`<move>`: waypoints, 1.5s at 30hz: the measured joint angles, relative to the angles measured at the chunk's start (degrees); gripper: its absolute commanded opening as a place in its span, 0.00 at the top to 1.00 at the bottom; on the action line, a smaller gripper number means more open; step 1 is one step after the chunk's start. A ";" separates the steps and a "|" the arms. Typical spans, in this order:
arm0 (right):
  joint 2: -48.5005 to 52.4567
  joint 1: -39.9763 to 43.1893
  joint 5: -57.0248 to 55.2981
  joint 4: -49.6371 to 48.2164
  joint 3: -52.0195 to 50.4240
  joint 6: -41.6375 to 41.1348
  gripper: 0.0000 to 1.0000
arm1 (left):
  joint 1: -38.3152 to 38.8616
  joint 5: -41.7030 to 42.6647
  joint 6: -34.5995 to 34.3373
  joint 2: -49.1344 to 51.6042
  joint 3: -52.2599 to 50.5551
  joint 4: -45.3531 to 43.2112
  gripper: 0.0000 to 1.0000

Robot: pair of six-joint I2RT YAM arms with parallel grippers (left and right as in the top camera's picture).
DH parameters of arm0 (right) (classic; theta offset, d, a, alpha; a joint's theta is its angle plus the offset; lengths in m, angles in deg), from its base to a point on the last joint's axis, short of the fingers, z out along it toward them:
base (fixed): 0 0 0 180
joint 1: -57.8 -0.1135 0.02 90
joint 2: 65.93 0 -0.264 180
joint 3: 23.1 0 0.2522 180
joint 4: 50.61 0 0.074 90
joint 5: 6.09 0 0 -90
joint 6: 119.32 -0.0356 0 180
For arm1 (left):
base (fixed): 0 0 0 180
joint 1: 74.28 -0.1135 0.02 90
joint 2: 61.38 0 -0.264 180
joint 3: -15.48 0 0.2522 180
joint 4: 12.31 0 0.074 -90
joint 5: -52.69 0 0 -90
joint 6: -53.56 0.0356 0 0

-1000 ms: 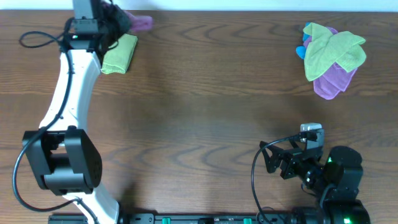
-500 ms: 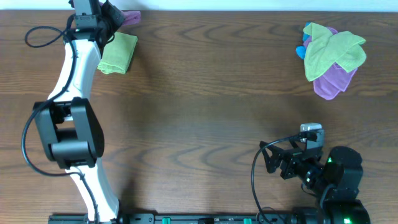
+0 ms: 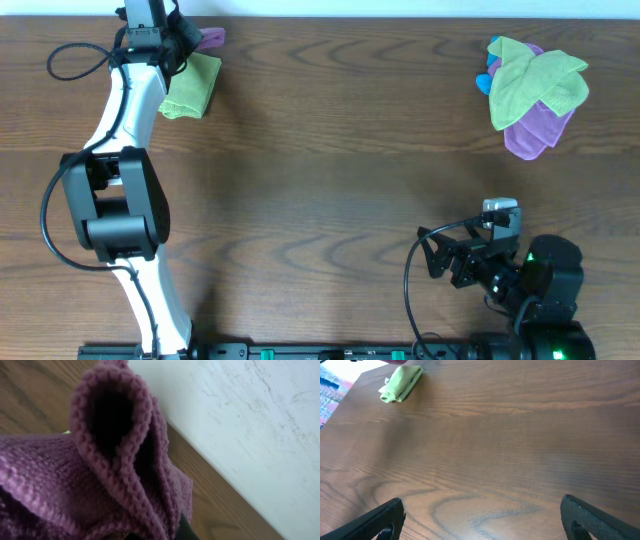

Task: Fold the cloth
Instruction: 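Lift the purple cloth with the left gripper and carry it onto the green cloth, then lower the purple cloth onto the green cloth and adjust with the left gripper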

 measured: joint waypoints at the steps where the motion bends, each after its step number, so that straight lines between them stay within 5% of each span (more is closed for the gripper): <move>1: 0.00 0.00 0.00 0.00 0.00 0.00 0.01 | 0.00 -0.11 0.07 0.00 0.00 0.00 0.94; 26: 0.00 0.00 0.00 0.00 0.00 0.00 0.01 | 0.00 -5.92 2.01 0.02 0.07 4.57 0.95; 45: 0.00 0.00 0.00 -0.02 0.00 0.00 0.01 | 0.00 -6.78 4.61 0.92 0.09 19.74 0.94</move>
